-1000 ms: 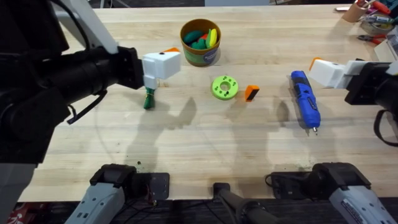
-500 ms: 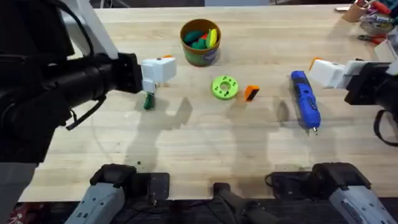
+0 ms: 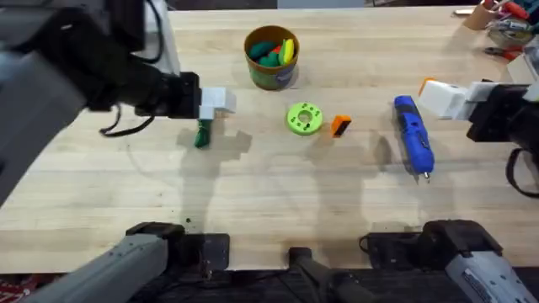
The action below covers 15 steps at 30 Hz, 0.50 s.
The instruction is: Pick up the gripper from the table and insert it into the empty holder that is missing its gripper. Then pick up a screw, insert it into the mounting hole, and use the screwdriver to tighten it. Finally, clean up the table by picking up the vegetable and placing it into the bucket.
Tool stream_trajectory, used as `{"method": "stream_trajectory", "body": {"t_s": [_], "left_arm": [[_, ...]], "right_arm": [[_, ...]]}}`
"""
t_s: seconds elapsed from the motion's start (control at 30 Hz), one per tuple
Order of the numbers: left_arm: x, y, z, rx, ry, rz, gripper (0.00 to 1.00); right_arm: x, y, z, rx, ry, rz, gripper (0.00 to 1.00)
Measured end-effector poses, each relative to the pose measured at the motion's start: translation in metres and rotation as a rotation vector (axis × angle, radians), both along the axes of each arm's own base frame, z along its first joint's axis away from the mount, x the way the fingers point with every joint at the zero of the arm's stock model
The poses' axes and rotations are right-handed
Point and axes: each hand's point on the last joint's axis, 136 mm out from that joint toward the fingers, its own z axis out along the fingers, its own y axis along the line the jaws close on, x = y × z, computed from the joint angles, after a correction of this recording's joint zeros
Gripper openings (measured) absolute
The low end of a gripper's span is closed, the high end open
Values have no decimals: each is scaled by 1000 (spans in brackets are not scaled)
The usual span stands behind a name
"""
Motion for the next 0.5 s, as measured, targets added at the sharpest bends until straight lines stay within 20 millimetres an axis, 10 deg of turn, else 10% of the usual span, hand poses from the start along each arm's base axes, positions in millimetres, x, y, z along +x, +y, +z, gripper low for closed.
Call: {"method": "stream_trajectory", "body": {"t_s": [0.5], "left_arm": [[26,26,-76,49,205,46,981]], "right_arm": [[0,0,0,0,0,0,918]]}}
